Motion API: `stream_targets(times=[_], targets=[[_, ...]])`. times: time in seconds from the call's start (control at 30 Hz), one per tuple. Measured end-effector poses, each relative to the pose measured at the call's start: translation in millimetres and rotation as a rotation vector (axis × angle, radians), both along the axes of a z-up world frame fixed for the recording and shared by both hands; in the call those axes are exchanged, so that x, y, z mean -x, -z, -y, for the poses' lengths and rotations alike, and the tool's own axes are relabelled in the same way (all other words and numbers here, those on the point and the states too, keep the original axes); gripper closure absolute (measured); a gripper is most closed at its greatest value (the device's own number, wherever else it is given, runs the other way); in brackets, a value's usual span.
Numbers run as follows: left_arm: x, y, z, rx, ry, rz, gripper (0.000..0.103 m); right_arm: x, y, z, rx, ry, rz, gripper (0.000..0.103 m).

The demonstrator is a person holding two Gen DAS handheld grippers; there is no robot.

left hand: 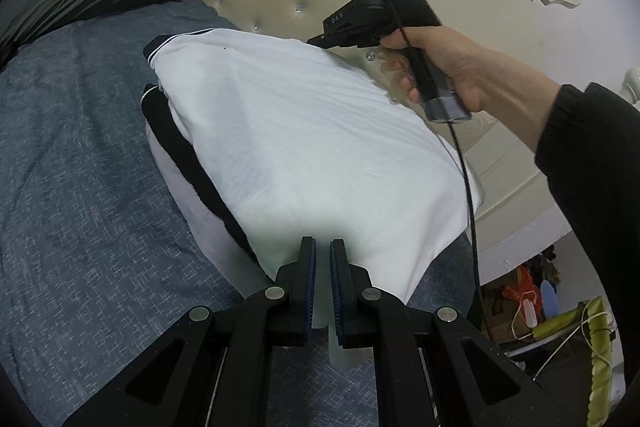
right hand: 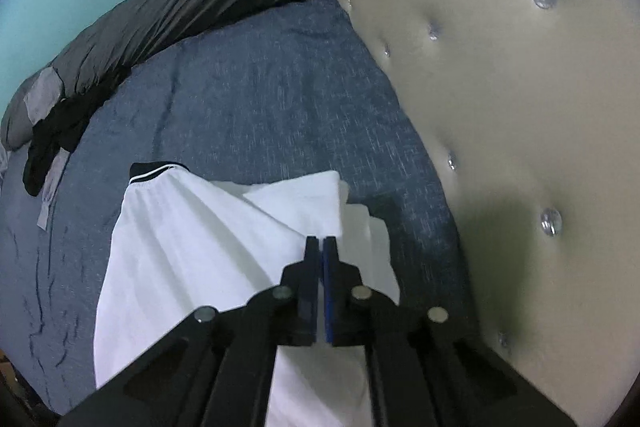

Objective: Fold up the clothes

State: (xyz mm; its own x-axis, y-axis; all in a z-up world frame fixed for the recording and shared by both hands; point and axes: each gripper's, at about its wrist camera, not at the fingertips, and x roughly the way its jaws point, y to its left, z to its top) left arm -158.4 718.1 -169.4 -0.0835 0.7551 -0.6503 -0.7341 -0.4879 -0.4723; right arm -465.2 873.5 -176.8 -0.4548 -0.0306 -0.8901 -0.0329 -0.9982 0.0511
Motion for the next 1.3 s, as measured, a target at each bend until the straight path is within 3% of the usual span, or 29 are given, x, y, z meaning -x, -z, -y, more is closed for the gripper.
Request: stream_targets(times=[0.2, 0.33, 0.47, 0.73, 0.8, 1.1, 1.3], targets=[[-1, 1, 3, -0.014, -0.004, 0.009, 0.095, 6, 3, -15, -0.085, 0.15, -0.033, 0.103], [0, 1, 5, -0.016, -0.006, 0.02, 0.095, 5, 4, -16, -0.027, 0.145, -0.034, 0.102], [1, -2, 5, -0.017, -0.008, 0.031, 0.095, -8, -14, -20, 0.042, 0.159, -0.113, 0.101], [4, -22, 17, 0.018, -0.061, 0.018, 0.095, -62, -44, -15, 0.081, 0.16, -0.177, 0.087], [2, -29, 22, 0.026, -0.079, 0.013, 0.095, -79, -51, -11, 0.098, 0.16, -0.186, 0.078], [-21, -67, 46, 0.038, -0.115, -0.035, 0.095, -153, -85, 21, 0.133, 0.157, -0.252, 0.07], [-39, -89, 61, 0.023, -0.12, -0.062, 0.095, -192, -104, 38, 0.12, 0.177, -0.283, 0.07]])
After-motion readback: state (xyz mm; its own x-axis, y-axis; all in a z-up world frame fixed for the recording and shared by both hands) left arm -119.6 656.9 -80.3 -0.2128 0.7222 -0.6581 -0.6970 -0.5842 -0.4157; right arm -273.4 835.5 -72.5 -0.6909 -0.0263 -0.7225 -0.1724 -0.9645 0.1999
